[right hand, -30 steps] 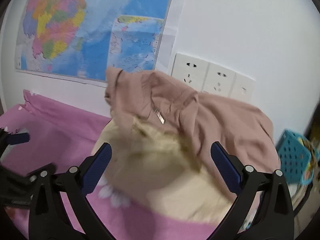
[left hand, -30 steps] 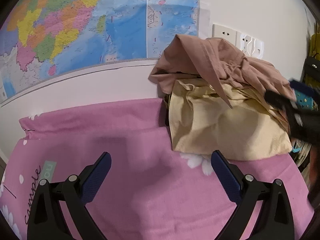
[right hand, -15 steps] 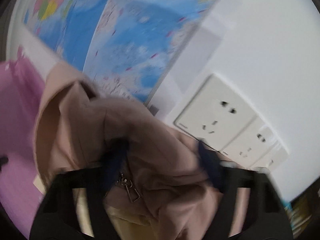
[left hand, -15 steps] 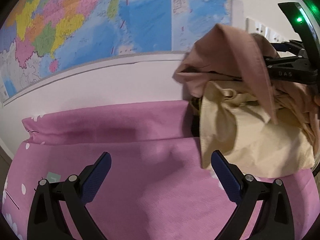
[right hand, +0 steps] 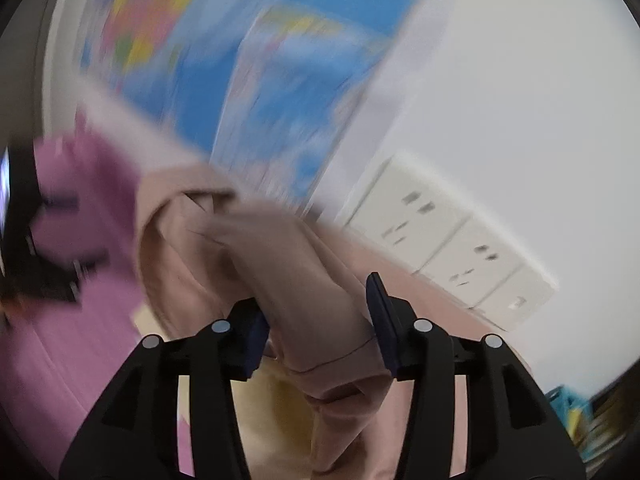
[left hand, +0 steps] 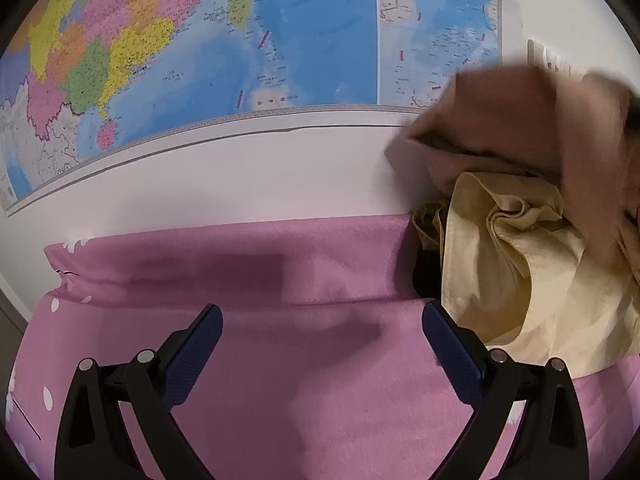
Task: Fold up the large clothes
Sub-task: 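Grasp the pink-beige jacket on the pile with the right gripper and lift, then grasp the jacket with the left gripper while the right gripper holds it up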
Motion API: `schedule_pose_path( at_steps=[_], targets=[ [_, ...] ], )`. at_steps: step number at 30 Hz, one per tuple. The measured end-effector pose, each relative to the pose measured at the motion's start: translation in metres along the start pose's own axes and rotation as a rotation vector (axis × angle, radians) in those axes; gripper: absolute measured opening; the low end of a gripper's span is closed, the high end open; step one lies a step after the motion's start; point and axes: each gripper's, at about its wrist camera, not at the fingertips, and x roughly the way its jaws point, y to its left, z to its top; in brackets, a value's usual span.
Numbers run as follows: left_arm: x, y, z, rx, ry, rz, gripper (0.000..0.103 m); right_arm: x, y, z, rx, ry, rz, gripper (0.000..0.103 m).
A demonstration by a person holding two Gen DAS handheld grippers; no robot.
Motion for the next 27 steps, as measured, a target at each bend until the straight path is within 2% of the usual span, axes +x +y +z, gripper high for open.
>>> schedule_pose_path(
  at_steps=[2, 5, 9, 12, 17, 21, 22, 24, 25, 27],
  targets=[
    [0.002, 0.003, -0.001, -0.001, 0.007, 0.004, 0.096, 0.015, 0.013, -0.005, -0.056, 0.042, 0.015, 0.046],
    [0.006, 0.005, -0.003, -0.001, 0.018, 0.011, 0.096, 0.022, 0.022, -0.006, -0.067, 0.056, 0.053, 0.016],
    [0.011, 0.010, -0.001, 0.011, 0.007, 0.011, 0.096, -0.021, -0.006, 0.010, 0.057, -0.085, -0.021, 0.011],
    [0.010, 0.009, 0.008, 0.023, -0.038, -0.024, 0.096, -0.088, -0.037, 0.022, 0.118, -0.232, -0.128, 0.010],
    [-0.006, -0.007, 0.033, 0.074, -0.161, -0.179, 0.096, -0.163, -0.086, 0.037, 0.197, -0.363, -0.226, 0.010],
    [-0.033, -0.034, 0.046, 0.150, -0.289, -0.416, 0.096, -0.202, -0.113, 0.029, 0.262, -0.389, -0.236, 0.010],
    [-0.042, -0.044, 0.046, 0.198, -0.330, -0.504, 0.096, -0.204, -0.114, 0.028, 0.269, -0.390, -0.239, 0.010],
    [-0.054, -0.065, 0.042, 0.275, -0.407, -0.594, 0.096, -0.212, -0.117, 0.022, 0.283, -0.385, -0.220, 0.010],
    [-0.056, -0.075, 0.039, 0.319, -0.425, -0.629, 0.096, -0.212, -0.117, 0.022, 0.287, -0.383, -0.218, 0.010],
    [-0.057, -0.094, 0.037, 0.401, -0.439, -0.637, 0.096, -0.214, -0.121, 0.016, 0.301, -0.383, -0.205, 0.010]
  ],
)
